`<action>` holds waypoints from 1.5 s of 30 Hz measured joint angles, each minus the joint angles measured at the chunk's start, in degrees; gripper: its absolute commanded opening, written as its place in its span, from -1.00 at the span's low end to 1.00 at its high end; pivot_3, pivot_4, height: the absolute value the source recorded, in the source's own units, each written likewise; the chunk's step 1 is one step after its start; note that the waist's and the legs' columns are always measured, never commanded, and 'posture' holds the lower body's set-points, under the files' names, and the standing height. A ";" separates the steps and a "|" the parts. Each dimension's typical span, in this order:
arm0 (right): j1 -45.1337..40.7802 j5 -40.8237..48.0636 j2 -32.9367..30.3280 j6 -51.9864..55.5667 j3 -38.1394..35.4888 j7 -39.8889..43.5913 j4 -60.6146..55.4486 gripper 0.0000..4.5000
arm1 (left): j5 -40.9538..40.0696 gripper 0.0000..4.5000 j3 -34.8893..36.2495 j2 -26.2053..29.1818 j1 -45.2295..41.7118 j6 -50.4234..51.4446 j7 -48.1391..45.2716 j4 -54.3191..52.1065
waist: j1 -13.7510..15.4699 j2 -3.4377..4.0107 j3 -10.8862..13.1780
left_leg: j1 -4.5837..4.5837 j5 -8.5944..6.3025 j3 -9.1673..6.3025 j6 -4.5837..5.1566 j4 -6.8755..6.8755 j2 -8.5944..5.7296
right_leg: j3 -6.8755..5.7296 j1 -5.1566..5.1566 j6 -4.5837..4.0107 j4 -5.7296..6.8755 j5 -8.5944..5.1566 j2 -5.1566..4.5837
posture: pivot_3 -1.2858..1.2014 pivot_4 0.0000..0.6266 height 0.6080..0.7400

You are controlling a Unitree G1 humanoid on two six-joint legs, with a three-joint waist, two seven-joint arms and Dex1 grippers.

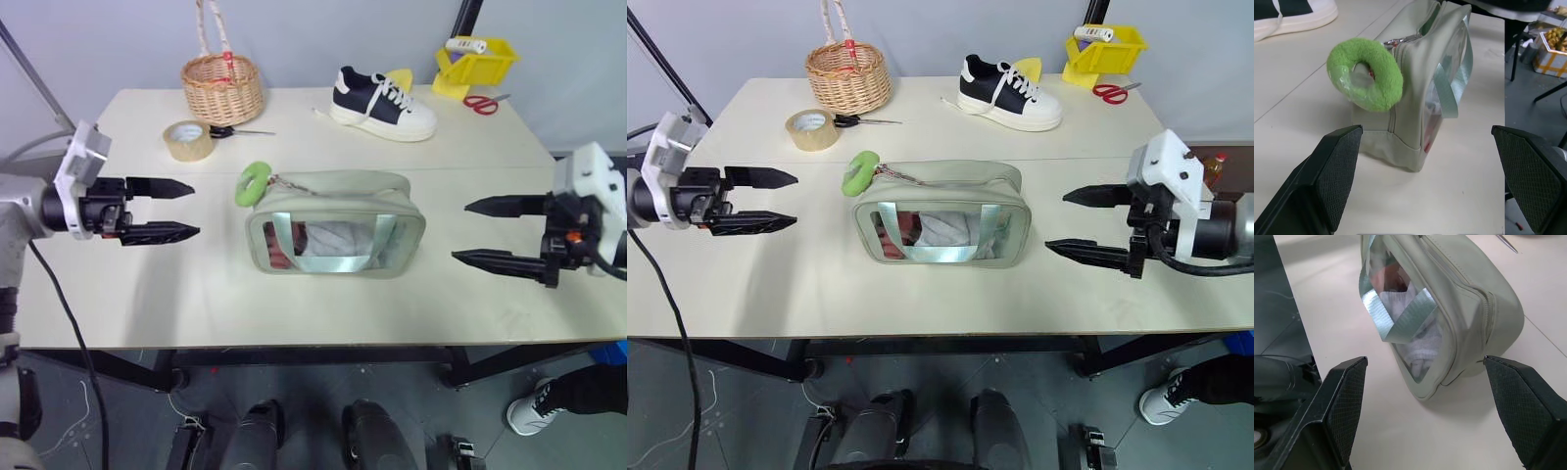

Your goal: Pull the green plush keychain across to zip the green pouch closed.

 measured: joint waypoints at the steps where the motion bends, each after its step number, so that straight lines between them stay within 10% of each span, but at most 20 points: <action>1: -0.03 -0.07 0.00 -0.15 0.19 -0.02 0.06 0.75 | -0.03 0.99 0.00 0.00 0.00 0.01 0.07 -0.14 | 0.00 0.00 0.00 | 0.00 0.00 0.00 0.00 0.00 0.00 | 0.00 0.00 0.00 0.00 0.00 0.00 | 0.03 -0.52 0.32; 12: -4.09 -0.44 0.00 -1.37 4.37 -1.75 0.87 0.75 | -1.44 0.99 -0.02 -0.98 -2.33 1.80 0.76 -0.34 | -0.28 0.00 0.00 | 0.02 0.00 0.01 0.00 -0.01 0.01 | 0.01 -0.01 0.00 -0.01 0.00 0.01 | 0.03 -0.52 0.32; 32: -56.93 -16.92 19.78 16.58 51.67 -4.74 15.19 0.75 | -3.37 0.99 0.62 -5.38 -7.79 0.80 -1.35 4.18 | -0.34 0.04 0.03 | -0.13 0.01 -0.01 -0.02 -0.13 -0.03 | 0.05 -0.28 0.01 0.07 0.01 0.07 | 0.03 -0.52 0.32; 35: -58.02 -19.89 21.54 17.14 57.02 -2.46 17.86 0.38 | -2.89 1.00 0.37 -5.42 -7.77 0.51 -1.42 4.48 | -0.32 0.04 0.03 | -0.29 0.01 0.01 -0.02 -0.05 -0.08 | 0.05 -0.38 0.03 0.07 0.01 0.00 | 0.03 -0.52 0.32; 41: -58.27 -25.36 22.91 15.67 61.79 0.25 20.87 -0.97 | -2.86 1.00 0.37 -5.54 -6.65 0.10 -1.38 4.33 | -0.40 0.04 0.03 | -0.29 0.01 0.01 -0.02 -0.01 -0.10 | 0.05 -0.50 0.03 0.27 0.02 0.05 | 0.03 -0.52 0.32; 45: -58.81 -25.83 24.91 16.08 61.17 0.88 21.56 -0.99 | -2.87 1.00 0.38 -5.54 -6.64 0.11 -1.30 3.78 | -0.63 0.04 0.03 | -0.29 0.01 0.03 -0.02 -0.02 -0.08 | 0.10 -0.63 0.03 0.47 0.02 0.12 | 0.03 -0.52 0.32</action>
